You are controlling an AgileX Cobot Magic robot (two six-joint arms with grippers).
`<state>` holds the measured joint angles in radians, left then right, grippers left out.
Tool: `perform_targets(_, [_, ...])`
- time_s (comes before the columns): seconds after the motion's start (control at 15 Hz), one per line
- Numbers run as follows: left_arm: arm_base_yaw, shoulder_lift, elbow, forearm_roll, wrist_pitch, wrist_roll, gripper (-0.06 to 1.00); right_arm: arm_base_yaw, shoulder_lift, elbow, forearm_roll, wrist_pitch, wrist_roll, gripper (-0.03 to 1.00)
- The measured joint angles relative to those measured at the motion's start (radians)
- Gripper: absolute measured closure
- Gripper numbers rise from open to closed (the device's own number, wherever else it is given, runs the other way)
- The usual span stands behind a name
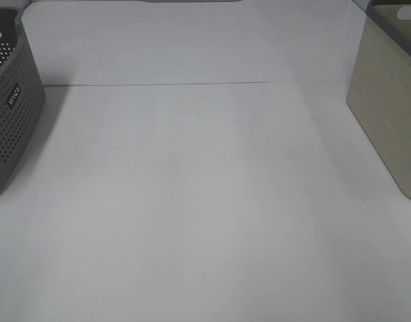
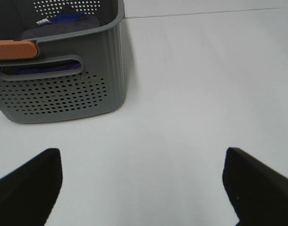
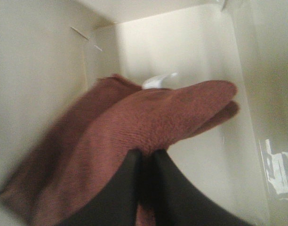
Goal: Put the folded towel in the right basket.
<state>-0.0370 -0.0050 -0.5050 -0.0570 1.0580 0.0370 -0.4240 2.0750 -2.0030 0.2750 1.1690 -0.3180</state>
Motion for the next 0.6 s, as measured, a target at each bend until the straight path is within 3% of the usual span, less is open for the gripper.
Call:
perform_targets(0.07, [0.0,0.0,0.0,0.0,0.0,0.0,0.07,0.0,0.008,0.0,-0.015,0.0,0.026,0.66])
perform_targets(0.27, [0.0,0.0,0.0,0.0,0.0,0.0,0.07,0.0,-0.01,0.0,-0.01,0.021,0.028,0.27])
perform_targets(0.33, [0.0,0.0,0.0,0.0,0.0,0.0,0.07,0.0,-0.03,0.0,0.006,0.031,0.034,0.21])
perform_targets(0.6, [0.0,0.0,0.0,0.0,0.0,0.0,0.07,0.002,-0.155,0.0,0.157,0.04,0.052,0.18])
